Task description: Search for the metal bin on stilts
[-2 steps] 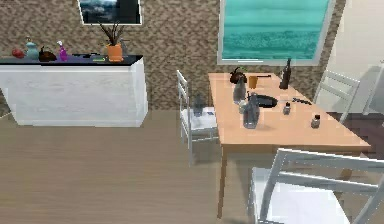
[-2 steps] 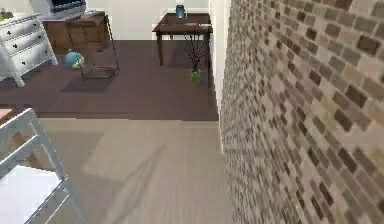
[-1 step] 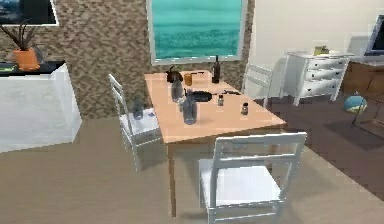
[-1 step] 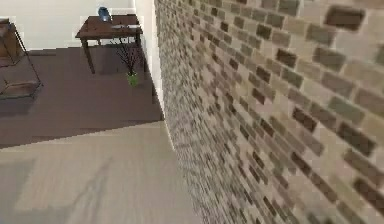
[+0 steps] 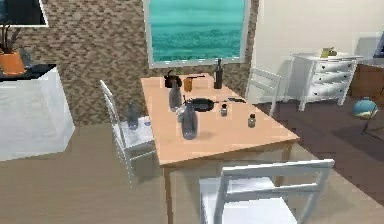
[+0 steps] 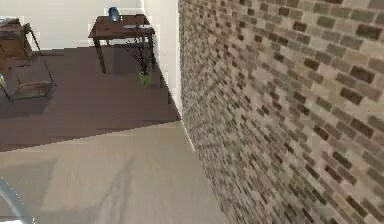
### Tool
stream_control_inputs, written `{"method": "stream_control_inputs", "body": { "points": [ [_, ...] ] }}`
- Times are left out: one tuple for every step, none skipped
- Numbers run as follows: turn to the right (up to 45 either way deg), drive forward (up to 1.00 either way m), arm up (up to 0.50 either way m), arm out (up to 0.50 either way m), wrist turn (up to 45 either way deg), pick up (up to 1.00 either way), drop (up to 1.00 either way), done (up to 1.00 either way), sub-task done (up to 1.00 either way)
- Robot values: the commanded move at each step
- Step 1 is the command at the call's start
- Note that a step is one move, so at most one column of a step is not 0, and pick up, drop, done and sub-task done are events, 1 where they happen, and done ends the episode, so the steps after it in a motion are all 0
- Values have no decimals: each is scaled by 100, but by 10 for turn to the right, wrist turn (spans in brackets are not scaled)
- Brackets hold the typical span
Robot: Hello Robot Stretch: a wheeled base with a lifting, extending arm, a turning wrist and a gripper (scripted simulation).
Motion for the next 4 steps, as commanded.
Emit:
{"method": "stream_control_inputs", "body": {
  "points": [
    [210,0,0,0,0,0,0,0,0],
    [0,10,0,0,0,0,0,0,0],
    [-450,0,0,0,0,0,0,0,0],
    [-450,0,0,0,0,0,0,0,0]
  ]
}}
